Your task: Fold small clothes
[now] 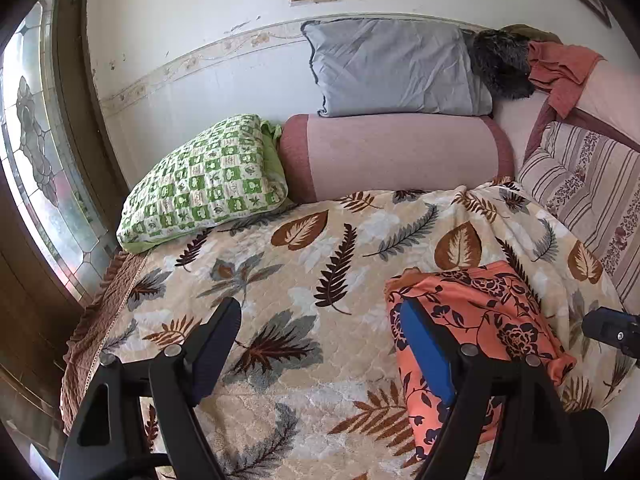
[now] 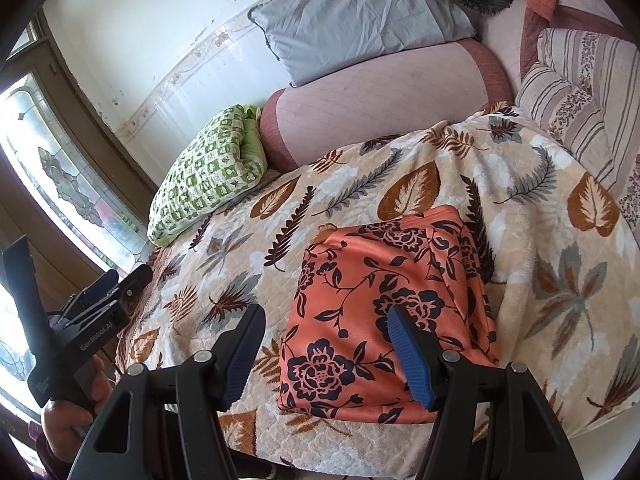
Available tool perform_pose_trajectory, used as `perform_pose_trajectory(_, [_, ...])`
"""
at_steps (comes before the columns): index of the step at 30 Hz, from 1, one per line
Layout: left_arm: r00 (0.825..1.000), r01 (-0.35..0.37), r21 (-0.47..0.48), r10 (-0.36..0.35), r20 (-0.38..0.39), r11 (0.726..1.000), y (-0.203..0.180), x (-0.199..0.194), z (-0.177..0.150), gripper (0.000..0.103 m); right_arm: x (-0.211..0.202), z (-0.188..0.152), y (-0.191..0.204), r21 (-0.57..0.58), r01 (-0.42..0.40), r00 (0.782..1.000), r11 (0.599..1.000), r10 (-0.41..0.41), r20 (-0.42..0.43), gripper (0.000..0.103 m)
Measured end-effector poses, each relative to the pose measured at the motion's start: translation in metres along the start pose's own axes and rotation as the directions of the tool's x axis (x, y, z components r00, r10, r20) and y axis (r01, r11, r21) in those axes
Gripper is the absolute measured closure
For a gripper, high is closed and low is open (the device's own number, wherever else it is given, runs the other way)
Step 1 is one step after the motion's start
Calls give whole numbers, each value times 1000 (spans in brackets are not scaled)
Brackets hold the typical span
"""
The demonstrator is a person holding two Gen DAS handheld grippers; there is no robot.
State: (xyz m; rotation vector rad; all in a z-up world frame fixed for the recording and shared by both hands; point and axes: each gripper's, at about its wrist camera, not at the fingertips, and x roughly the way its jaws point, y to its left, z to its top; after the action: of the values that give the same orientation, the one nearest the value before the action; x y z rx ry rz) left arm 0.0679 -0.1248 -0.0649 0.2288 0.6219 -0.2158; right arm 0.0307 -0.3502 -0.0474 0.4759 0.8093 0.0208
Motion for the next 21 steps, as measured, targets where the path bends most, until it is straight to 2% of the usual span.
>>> perform_pose_trajectory(21, [1000,8,-13,-7,24,1000,7,-24,-5,21,-23,-6,23,-59,8,999,998,-6,34,35])
